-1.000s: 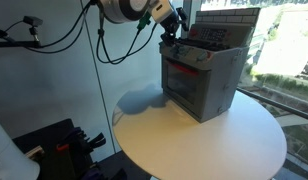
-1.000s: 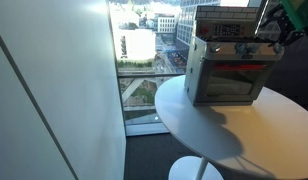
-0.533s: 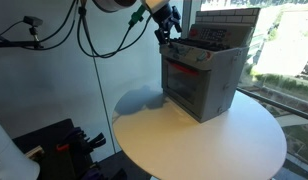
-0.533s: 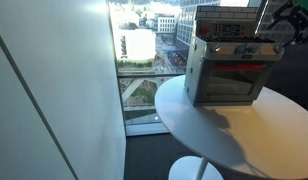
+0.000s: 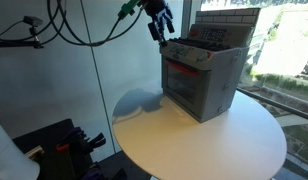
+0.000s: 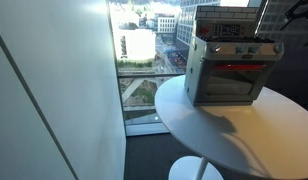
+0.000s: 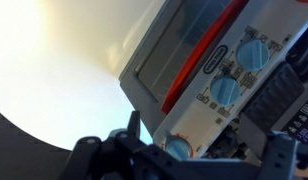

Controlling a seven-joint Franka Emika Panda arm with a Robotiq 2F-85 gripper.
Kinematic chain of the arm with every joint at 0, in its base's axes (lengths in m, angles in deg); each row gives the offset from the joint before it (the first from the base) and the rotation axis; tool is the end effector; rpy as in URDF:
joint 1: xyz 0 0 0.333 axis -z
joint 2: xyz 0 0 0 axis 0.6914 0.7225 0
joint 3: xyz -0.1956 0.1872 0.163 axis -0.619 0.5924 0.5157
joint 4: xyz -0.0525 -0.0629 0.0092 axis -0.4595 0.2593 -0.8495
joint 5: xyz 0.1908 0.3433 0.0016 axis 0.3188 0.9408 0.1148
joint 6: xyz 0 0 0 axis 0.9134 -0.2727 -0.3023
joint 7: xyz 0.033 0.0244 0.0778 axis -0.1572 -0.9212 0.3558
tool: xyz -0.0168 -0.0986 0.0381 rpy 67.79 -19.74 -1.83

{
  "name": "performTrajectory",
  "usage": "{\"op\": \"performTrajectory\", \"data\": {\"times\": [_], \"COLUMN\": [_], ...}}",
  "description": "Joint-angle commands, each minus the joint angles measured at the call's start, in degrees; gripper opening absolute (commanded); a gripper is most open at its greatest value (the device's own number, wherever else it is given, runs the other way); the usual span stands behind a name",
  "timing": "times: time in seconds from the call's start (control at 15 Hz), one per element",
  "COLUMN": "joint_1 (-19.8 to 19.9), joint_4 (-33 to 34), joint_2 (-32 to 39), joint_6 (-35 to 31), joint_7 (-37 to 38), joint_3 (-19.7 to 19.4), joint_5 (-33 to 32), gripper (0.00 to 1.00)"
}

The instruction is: Turn the second knob from the right to the right.

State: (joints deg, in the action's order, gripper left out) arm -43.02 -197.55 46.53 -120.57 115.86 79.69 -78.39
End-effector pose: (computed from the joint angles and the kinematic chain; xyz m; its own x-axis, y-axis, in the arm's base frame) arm 0.5148 -0.0322 0.4894 0.3149 -0.9239 0.2172 -0.8123 -0.3807 -0.4419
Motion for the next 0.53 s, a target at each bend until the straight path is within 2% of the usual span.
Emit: {"op": "performTrajectory", "data": {"times": [0.0,0.47], "joint_1": [1.76,2.18], "joint_4": [-1.11,-1.18], "joint_2": [-3.69,-7.52], "joint_6": [6.33,19.51], "joint_7": [-5.5,-14.38], "joint_3": [1.2,1.84], "joint_5": [0.93,0.88], "gripper": [1.0,1.0]}}
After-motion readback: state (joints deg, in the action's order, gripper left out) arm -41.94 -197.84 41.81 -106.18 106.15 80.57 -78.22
